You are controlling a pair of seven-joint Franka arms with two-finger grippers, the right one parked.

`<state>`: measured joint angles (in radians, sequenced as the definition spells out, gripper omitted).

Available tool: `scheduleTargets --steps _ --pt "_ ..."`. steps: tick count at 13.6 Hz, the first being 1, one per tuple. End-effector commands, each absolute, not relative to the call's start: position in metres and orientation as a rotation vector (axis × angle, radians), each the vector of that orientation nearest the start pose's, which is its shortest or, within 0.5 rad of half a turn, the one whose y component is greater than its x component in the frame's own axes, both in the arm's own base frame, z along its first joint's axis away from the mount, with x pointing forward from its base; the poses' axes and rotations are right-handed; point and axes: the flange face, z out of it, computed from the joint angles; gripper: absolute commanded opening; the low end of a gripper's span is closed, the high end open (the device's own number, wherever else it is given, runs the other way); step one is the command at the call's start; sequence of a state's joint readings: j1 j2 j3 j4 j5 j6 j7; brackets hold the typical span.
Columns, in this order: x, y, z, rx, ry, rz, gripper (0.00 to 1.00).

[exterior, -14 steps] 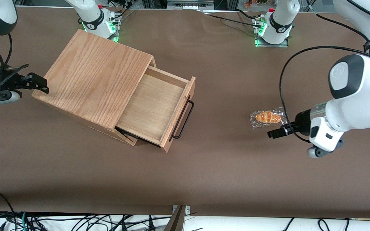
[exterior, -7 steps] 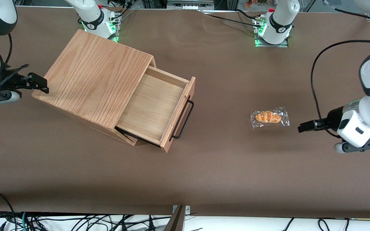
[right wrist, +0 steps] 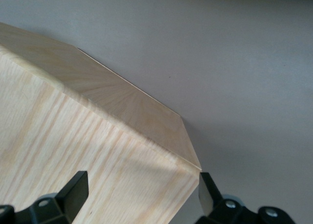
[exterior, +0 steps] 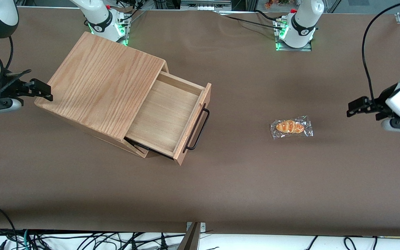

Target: Open top drawer with left arm

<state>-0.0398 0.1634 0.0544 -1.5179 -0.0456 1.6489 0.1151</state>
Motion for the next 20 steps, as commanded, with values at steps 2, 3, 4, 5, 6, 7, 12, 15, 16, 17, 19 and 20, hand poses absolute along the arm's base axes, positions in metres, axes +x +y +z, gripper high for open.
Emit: scheduleTargets --steps 2,3,4,5,6,7,12,15,16,17,19,20 --pt "0.562 0.006 0.582 -3.153 0.240 0.051 1.00" --pt "0.556 0.005 0.587 -3.152 0.241 0.072 1.00" --pt "0.553 0.002 0.596 -3.137 0.248 0.067 1.00" --pt "0.550 0.000 0.603 -3.105 0.261 0.063 1.00" --pt "0.549 -0.004 0.604 -3.082 0.276 0.081 1.00" --pt "0.548 -0.005 0.604 -3.081 0.281 0.088 1.00" --pt "0.547 -0.007 0.614 -3.083 0.278 0.109 1.00" --pt "0.551 -0.007 0.608 -3.088 0.262 0.125 1.00" --pt "0.550 -0.007 0.608 -3.088 0.258 0.128 1.00" --pt "0.551 -0.009 0.607 -3.090 0.241 0.129 1.00" --pt "0.556 -0.010 0.599 -3.094 0.221 0.136 1.00" --pt "0.559 -0.010 0.594 -3.095 0.219 0.148 1.00"
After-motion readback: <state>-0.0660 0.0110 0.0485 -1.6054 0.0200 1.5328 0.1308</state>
